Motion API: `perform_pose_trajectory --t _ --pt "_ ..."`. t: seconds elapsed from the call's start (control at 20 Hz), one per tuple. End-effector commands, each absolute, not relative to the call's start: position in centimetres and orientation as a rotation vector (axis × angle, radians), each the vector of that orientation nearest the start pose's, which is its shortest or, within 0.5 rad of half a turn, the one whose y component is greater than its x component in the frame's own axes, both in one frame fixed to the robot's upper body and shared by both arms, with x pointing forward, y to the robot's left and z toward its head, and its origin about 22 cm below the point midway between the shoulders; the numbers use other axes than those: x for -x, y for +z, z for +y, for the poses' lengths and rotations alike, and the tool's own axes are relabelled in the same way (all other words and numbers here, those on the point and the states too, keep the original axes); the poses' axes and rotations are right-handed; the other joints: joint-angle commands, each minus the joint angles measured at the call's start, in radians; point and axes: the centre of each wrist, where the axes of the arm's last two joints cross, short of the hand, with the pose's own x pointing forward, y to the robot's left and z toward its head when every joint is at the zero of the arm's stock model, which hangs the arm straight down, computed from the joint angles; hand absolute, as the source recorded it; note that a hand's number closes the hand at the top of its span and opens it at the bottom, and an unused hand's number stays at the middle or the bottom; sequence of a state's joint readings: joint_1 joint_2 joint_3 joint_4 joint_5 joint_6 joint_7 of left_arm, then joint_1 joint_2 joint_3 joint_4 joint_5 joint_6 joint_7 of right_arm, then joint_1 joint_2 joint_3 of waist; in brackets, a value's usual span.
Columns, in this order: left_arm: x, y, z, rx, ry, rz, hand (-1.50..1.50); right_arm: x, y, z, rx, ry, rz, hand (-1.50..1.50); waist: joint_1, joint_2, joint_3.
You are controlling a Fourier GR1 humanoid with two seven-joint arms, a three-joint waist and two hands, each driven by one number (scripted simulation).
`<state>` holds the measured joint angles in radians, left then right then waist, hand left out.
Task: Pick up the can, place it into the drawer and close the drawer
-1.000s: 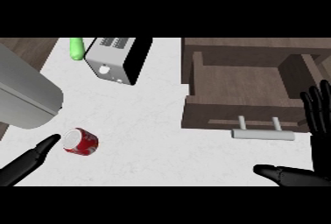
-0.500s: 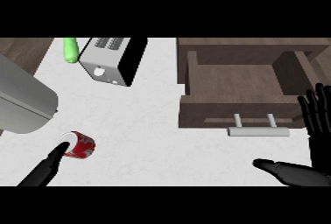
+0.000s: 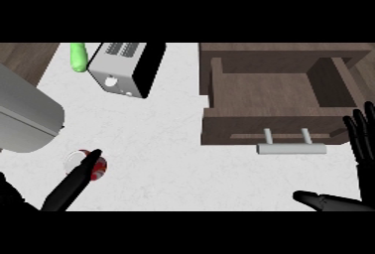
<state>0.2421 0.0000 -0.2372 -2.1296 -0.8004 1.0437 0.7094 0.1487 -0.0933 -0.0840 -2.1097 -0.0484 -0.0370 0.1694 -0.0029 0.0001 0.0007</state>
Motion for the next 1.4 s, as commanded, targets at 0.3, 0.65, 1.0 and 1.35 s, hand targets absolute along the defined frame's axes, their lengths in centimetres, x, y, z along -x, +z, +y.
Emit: perform_pose_trajectory --t 0.3,0.65,1.0,1.35 --pt "-18.6 3.6 17.7 -0.917 0.835 -1.371 -1.50 -18.9 10.2 -28.5 0.191 -0.080 -1.828 -1.50 0.002 0.000 -0.001" --pt "-19.0 0.7 18.1 -0.955 0.841 -1.302 -1.50 -17.6 9.9 -29.0 0.188 -0.054 -1.816 -1.50 0.001 -0.001 -0.001" --pt "-19.5 -1.2 19.4 -0.992 0.885 -1.248 -1.50 -17.2 11.1 -29.4 0.197 -0.092 -1.820 -1.50 0.004 -0.002 -0.003" --pt "-20.1 -2.8 20.5 -0.987 0.886 -1.217 -1.50 -17.0 11.2 -30.7 0.202 -0.085 -1.815 -1.50 0.008 -0.003 -0.004"
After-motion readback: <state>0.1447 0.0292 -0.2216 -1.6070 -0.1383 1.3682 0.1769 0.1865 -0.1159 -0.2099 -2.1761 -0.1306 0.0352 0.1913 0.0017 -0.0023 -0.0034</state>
